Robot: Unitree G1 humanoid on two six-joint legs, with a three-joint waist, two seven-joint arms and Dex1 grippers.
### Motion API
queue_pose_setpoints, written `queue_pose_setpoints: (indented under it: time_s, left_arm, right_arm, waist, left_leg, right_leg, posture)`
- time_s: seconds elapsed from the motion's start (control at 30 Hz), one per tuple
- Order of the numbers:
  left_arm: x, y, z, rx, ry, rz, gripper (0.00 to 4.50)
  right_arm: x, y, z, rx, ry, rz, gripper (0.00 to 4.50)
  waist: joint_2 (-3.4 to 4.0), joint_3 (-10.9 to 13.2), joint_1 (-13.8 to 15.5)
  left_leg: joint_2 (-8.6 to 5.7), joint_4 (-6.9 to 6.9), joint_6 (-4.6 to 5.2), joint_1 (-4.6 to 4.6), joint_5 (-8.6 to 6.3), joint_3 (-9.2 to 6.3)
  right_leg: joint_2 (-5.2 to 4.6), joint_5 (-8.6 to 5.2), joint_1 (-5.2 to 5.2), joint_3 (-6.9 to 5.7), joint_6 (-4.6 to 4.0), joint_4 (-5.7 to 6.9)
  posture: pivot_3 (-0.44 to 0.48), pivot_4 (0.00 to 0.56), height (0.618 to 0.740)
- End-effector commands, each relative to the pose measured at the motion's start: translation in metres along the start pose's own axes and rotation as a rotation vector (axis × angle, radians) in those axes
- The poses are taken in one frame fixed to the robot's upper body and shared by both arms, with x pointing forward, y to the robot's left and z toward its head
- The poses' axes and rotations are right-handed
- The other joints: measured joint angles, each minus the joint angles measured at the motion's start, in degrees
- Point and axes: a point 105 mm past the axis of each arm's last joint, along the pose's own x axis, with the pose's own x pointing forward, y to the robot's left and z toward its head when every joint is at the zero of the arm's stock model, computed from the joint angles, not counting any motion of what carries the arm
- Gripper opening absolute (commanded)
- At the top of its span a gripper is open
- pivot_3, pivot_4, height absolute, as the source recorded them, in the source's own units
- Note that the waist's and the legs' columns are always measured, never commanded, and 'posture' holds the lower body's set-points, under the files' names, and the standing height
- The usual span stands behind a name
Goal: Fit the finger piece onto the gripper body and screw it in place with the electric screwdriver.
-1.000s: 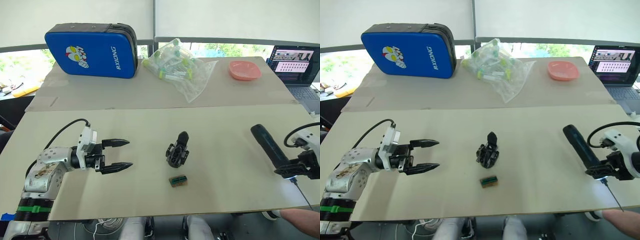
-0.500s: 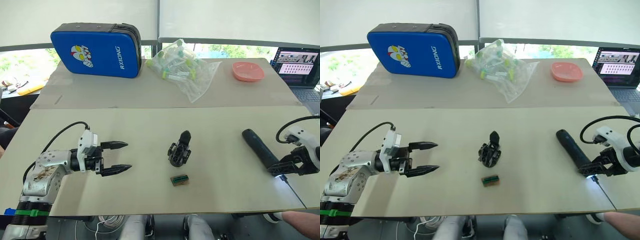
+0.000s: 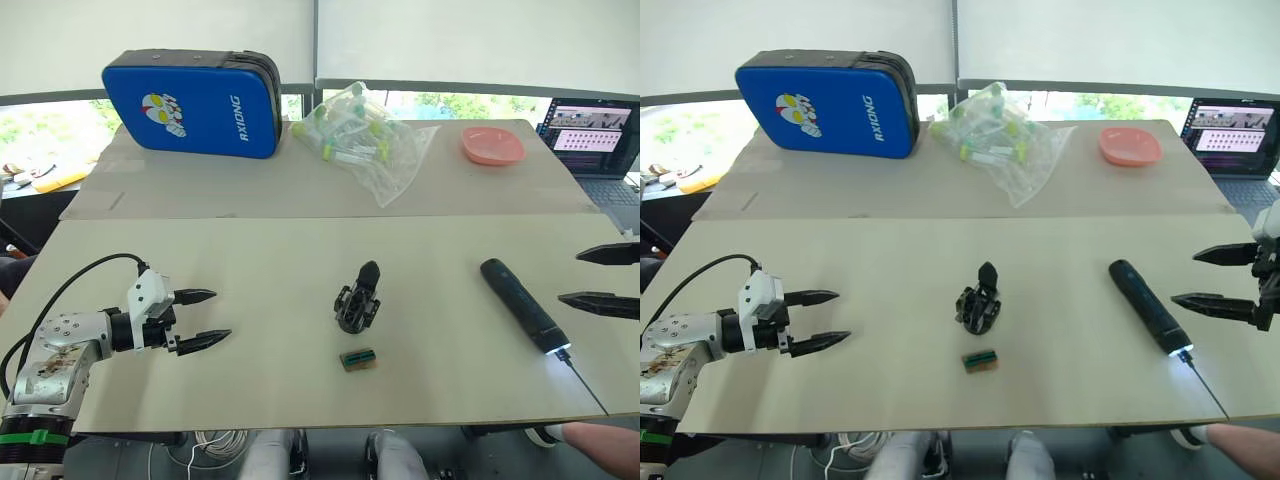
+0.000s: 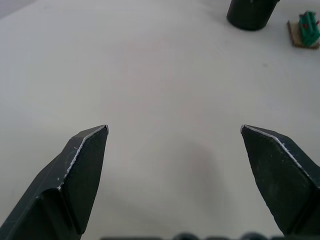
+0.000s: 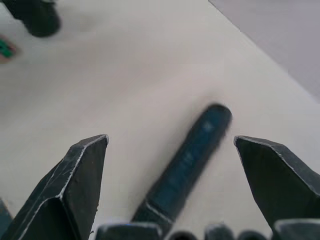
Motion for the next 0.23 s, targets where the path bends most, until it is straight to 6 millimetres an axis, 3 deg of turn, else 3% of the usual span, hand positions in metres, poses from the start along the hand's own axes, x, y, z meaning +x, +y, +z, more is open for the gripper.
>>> queue_pose_setpoints:
  time_s: [0.03, 0.1, 0.23]
  left_arm:
    - [-0.01, 0.009, 0.003, 0.096, 0.016, 0.082, 4.5]
    - [-0.01, 0.01, 0.002, 0.11, 0.016, 0.096, 4.5]
    - [-0.009, 0.007, 0.005, 0.114, -0.013, 0.102, 4.5]
  right_arm:
    - [0.025, 0.03, 0.014, -0.177, -0.139, 0.07, 4.46]
    - [0.037, 0.043, 0.012, -0.224, -0.178, 0.099, 4.46]
    - [0.05, 0.049, 0.015, -0.224, -0.267, 0.079, 4.46]
  waist:
    - [-0.06, -0.03, 0.06]
    - [-0.05, -0.02, 0.11]
    - [-0.07, -0.03, -0.03]
  left_leg:
    - [0.0, 0.0, 0.0, 0.01, 0.0, -0.03]
    - [-0.03, 0.0, 0.04, 0.0, -0.03, -0.03]
    - [-0.06, 0.0, 0.05, 0.05, -0.03, 0.02]
  right_leg:
    - [0.0, 0.0, 0.04, -0.01, 0.0, 0.0]
    - [-0.09, -0.1, 0.03, 0.06, -0.21, -0.02]
    - [-0.14, -0.08, 0.06, 0.12, -0.35, -0.02]
  posture:
    - [0.0, 0.15, 0.74]
    - [0.0, 0.15, 0.74]
    - [0.0, 0.15, 0.74]
